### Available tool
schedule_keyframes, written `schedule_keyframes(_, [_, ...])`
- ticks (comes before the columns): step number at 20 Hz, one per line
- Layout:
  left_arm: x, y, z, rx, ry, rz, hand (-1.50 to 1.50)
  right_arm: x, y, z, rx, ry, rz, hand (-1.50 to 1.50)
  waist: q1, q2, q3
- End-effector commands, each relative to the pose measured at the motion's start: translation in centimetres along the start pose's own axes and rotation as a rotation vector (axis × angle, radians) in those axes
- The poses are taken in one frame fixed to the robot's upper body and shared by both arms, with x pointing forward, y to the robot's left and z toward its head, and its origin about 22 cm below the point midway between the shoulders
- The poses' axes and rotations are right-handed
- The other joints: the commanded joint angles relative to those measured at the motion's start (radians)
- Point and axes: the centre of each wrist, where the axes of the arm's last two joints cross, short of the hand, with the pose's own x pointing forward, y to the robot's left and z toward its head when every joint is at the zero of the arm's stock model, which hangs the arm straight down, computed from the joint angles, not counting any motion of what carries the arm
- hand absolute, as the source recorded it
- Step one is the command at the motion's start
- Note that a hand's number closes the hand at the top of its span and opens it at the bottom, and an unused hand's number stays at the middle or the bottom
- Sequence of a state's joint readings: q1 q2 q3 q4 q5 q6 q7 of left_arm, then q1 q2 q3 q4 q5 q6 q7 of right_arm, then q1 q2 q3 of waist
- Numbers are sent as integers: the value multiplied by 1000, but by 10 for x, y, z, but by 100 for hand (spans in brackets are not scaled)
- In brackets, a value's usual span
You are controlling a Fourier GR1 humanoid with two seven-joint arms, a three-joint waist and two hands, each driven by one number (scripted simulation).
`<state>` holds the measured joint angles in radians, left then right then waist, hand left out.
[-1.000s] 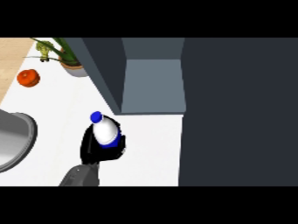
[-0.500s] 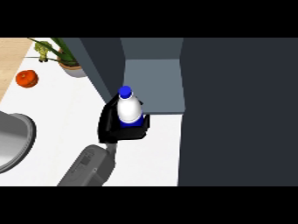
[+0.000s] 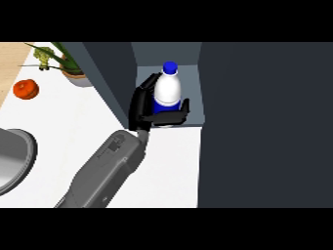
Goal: Pick up the bottled water, place it into the cabinet and close the cabinet
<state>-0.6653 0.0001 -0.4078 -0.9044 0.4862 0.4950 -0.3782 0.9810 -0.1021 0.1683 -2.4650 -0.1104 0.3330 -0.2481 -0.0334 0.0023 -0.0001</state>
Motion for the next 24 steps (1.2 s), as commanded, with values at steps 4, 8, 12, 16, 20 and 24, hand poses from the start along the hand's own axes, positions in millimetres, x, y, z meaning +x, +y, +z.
schedule_keyframes(4, [18,-12,-42,91,43,-69,150,15,-8,0,4,-34,-38,-150,-17,3,0])
schedule_keyframes(8, [2,2,-49,92,66,-111,150,22,-11,-6,7,-61,-20,-150,-20,12,-1])
schedule_keyframes(12, [-14,13,-50,109,58,-327,150,12,-9,-4,20,-58,-35,-150,-31,16,0])
schedule_keyframes(16, [4,29,-73,218,106,-356,150,18,-11,-6,9,-68,-18,-150,-28,19,-1])
schedule_keyframes(20, [-16,29,-60,281,100,-300,150,8,-16,-13,36,-81,-30,-150,-37,29,-1])
schedule_keyframes(24, [12,42,-85,291,79,-309,150,3,-15,-11,47,-79,-33,-150,-53,31,-1])
